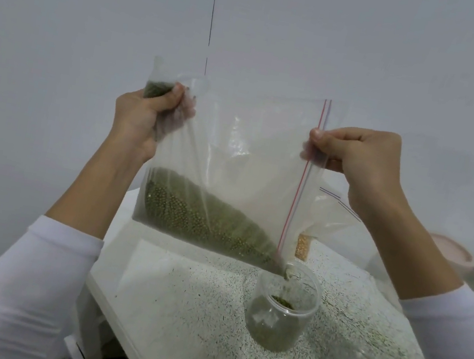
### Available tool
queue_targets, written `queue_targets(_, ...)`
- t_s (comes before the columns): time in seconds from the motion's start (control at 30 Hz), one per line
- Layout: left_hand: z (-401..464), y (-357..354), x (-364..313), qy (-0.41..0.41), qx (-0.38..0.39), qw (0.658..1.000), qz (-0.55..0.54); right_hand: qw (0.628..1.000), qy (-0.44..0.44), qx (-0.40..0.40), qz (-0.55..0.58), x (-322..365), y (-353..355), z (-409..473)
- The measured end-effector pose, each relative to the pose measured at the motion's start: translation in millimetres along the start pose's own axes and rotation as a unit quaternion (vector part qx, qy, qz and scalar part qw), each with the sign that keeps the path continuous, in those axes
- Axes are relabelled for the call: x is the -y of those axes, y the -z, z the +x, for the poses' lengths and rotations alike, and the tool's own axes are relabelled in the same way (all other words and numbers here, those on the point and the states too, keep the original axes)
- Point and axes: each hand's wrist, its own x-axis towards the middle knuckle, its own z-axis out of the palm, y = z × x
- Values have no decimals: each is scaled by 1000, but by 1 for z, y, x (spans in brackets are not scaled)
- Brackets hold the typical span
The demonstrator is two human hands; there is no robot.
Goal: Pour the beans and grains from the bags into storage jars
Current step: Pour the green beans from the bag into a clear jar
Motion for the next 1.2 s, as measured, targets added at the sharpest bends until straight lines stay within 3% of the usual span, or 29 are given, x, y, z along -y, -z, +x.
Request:
queue_targets(0.3,2,4,-1,-2,1,1000,-18,1000,17,1,-9,1,2,1)
queue_targets(0.4,0,2,0,5,14,999,38,999,4,26,-22,0,1,1)
queue_targets(0.53,3,2,0,-9,-2,1000,2,1000,7,10,-6,0,3,4)
queue_targets(0.67,-1,-3,4,-1,15,998,53,999,-3,35,-24,-1,3,4)
queue_targets(1.2,-2,-11,3,-8,42,998,55,1000,5,18,-14,0,4,5)
